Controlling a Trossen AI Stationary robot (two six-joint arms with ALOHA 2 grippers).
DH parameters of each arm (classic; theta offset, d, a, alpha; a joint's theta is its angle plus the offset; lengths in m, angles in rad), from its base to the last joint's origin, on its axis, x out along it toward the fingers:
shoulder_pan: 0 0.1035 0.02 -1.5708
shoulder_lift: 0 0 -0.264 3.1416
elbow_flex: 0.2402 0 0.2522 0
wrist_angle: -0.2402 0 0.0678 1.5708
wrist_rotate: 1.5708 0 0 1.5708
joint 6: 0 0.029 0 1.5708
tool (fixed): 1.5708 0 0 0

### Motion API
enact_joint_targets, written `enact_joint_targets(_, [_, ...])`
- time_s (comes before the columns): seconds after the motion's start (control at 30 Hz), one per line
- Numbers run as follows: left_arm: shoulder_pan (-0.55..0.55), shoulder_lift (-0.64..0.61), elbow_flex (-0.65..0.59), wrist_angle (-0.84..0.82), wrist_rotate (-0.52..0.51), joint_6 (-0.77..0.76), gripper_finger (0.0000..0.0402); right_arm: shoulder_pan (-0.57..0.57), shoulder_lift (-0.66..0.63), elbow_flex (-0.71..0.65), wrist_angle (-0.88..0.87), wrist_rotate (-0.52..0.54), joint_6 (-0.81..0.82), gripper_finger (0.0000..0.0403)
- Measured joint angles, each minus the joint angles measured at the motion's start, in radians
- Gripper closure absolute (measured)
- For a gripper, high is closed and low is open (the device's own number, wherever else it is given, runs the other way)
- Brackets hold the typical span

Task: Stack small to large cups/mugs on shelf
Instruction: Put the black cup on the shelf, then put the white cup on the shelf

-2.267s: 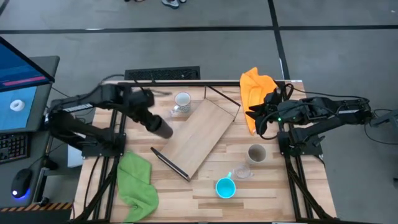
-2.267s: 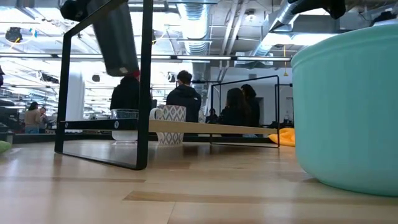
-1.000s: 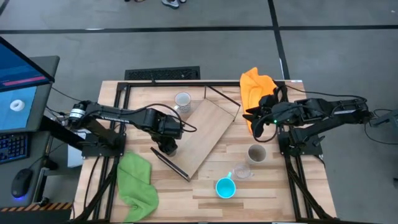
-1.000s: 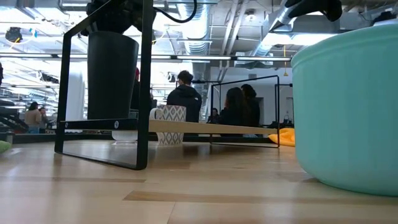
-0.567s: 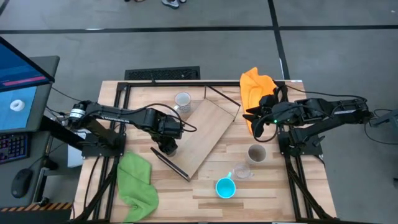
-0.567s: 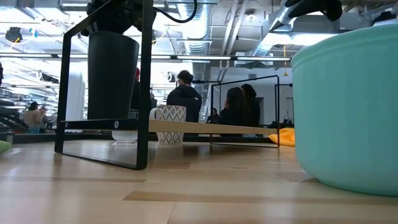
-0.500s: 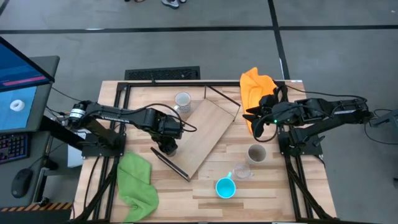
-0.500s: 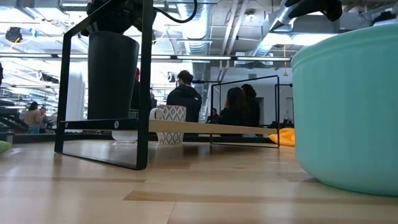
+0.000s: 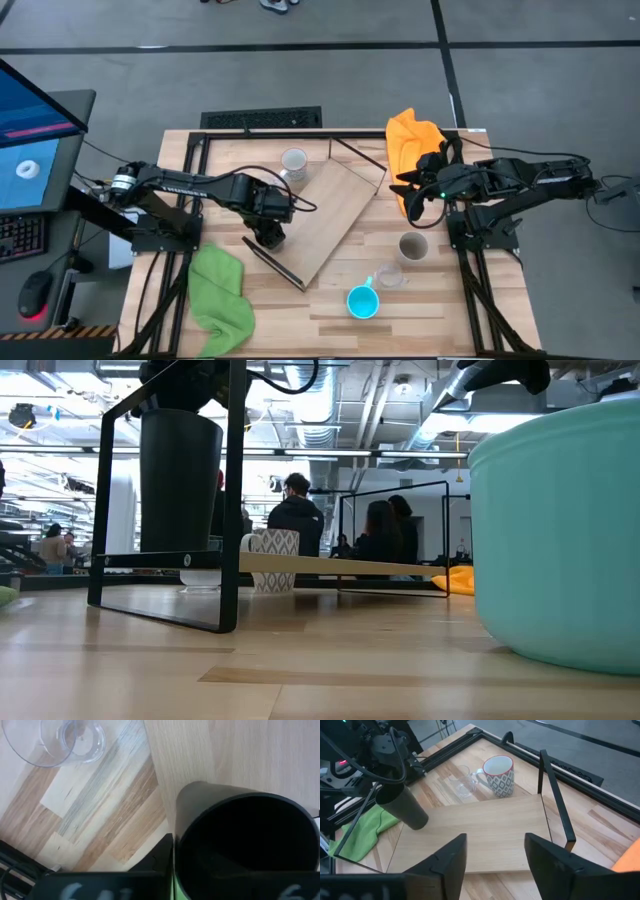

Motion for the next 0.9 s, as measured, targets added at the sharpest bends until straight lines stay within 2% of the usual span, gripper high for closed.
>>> enact_joint_targets(0.2, [0.000,0.000,0.000,0.001,0.000,-0.001,0.0290,0.000,0.000,0.000,0.000,0.000,0.000,0.0173])
enact_joint_targets(0.37, [0.001,0.000,0.002,-0.004,0.002,-0.008,0.0252,0.000,0.000,0.000,0.000,0.000,0.001,0.0173])
enact_joint_targets(0.53, [0.001,0.001,0.070,-0.055,0.010,-0.009,0.0241,-0.005,0.000,0.000,0.000,-0.025,0.009,0.0172])
enact_joint_targets(0.7, [0.001,0.001,0.198,-0.111,-0.023,-0.008,0.0241,-0.042,0.000,0.000,-0.014,-0.095,0.030,0.0161])
enact_joint_targets(0.9, [0.001,0.001,0.358,-0.211,-0.064,-0.008,0.0241,-0.104,0.104,0.000,-0.253,-0.242,0.127,0.0159])
